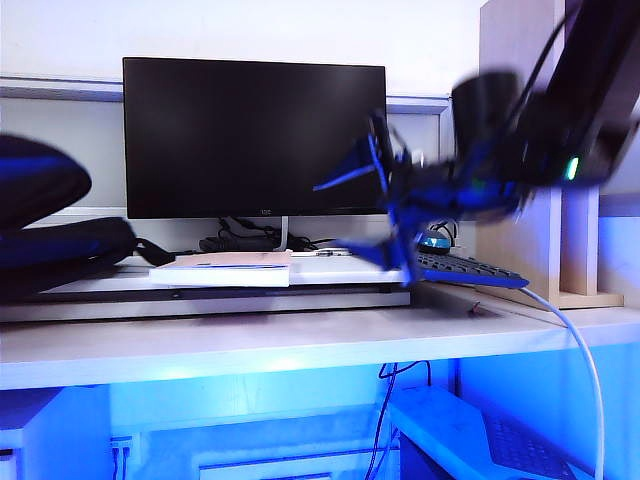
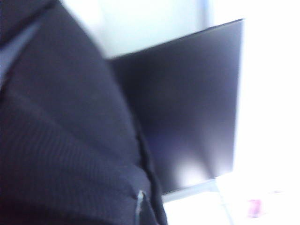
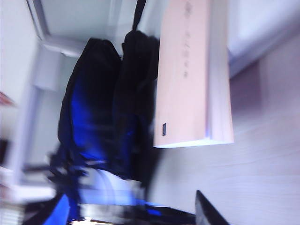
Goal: Pick up the book on the desk and put it into the open backpack.
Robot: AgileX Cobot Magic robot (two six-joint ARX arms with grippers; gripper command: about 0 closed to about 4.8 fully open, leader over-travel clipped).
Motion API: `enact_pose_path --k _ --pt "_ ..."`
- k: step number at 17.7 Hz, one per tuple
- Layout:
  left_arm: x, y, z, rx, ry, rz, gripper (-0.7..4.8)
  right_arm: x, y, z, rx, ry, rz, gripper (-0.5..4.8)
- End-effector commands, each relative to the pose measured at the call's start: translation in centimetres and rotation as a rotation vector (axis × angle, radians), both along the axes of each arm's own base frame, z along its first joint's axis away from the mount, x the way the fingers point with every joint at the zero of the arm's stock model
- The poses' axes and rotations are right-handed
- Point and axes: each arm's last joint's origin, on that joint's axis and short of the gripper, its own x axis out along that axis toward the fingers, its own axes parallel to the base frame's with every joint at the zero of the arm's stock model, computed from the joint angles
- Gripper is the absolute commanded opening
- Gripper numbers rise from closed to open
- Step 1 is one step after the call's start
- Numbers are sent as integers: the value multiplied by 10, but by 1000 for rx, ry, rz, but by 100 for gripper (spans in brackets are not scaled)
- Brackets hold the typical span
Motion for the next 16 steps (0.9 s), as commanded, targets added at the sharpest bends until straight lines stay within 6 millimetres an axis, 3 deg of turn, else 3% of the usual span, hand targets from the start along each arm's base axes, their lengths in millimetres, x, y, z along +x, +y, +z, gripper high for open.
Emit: enact_pose_path --k 1,4,7,12,16 --pt "-5 -8 23 19 -167 -123 -6 8 3 -9 102 40 2 348" --pt "-7 -10 26 39 -191 -174 -6 12 9 -22 60 76 -22 347" --pt "-7 -12 26 41 -189 -186 -6 31 33 -31 10 131 5 348" --pt "-7 -12 26 42 -190 -187 -6 58 45 -44 -2 172 -10 347" --pt "-6 -12 26 41 -187 -189 -6 66 58 -50 12 189 -4 344"
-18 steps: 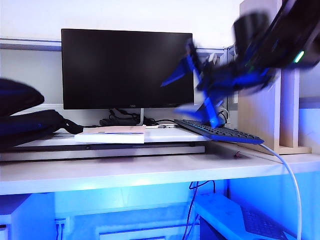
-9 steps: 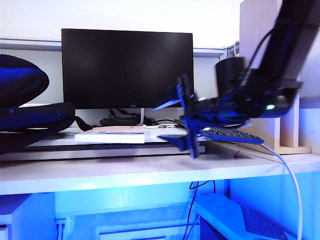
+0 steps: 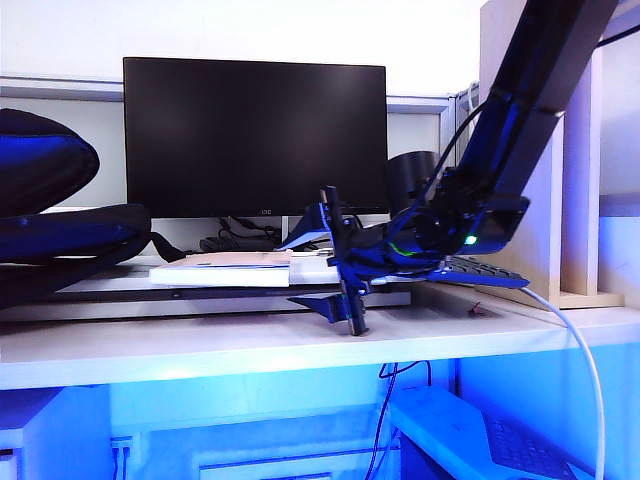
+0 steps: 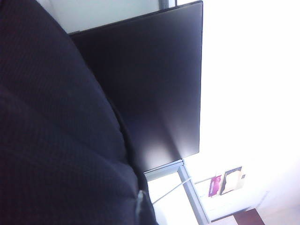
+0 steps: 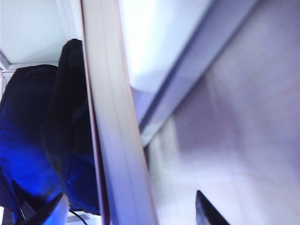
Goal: Pick up the book on the desk and put it into the open backpack.
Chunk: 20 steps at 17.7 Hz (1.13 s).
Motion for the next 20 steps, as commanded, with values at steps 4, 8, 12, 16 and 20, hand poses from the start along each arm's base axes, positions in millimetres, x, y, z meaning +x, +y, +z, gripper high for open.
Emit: enact_pose_path --k 4,8,12,16,20 --pt "-3 -8 16 71 -109 -79 -6 1 22 1 16 1 6 280" --pt "-3 -10 16 82 -105 -108 -6 9 29 11 28 -45 -41 -7" --pt "-3 -10 15 85 -104 -115 -6 12 30 25 75 -145 -35 -8" --pt "-3 -10 15 82 -97 -115 -6 11 29 46 153 -279 -37 -9" --pt "-3 -10 14 79 -88 -116 -6 7 28 73 217 -403 -29 -9"
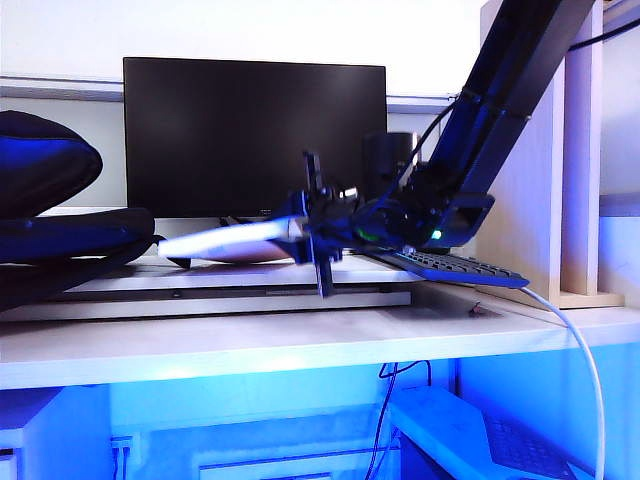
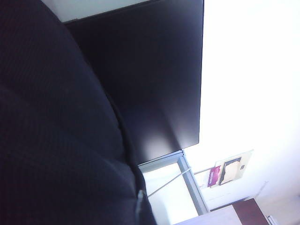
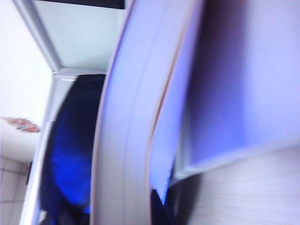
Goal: Pick up the book on the desk and put it into the open backpack.
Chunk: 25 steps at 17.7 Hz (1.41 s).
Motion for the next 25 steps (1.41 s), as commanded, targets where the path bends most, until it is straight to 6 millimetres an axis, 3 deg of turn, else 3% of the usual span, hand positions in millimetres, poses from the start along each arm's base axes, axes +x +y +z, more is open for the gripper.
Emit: enact_pose_path --k 1,4,8,12,20,25 --pt "-2 -8 14 61 -88 -79 -6 -5 0 54 114 -246 12 -9" --pt "-1 -12 14 64 -88 -96 -6 0 5 91 147 -341 70 -9" --pt "2 -26 14 64 -93 -136 -6 2 33 117 29 -327 120 -9" --pt "3 -39 18 35 -124 -176 -6 -3 53 110 -88 -295 139 -9" --pt "9 -82 19 18 -128 -300 -6 -2 76 90 -60 -241 183 -9" --pt "9 -85 19 -5 -118 -316 -6 -3 102 80 -25 -209 261 -9"
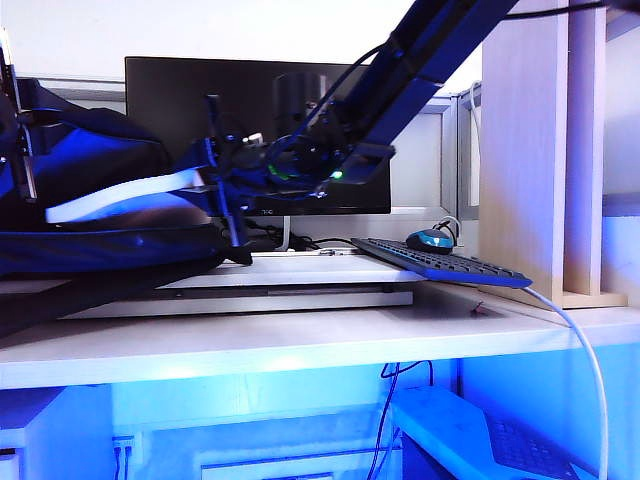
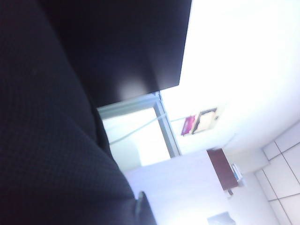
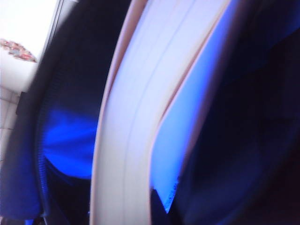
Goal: Pick up the book on the desk and put it into the open backpack.
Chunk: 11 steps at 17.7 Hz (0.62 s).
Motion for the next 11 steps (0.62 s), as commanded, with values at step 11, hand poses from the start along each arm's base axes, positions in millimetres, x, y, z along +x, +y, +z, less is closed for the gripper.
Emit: enact_pose_path --k 11 --pt "5 -31 27 -17 -89 -130 -6 -4 48 -14 116 14 84 -8"
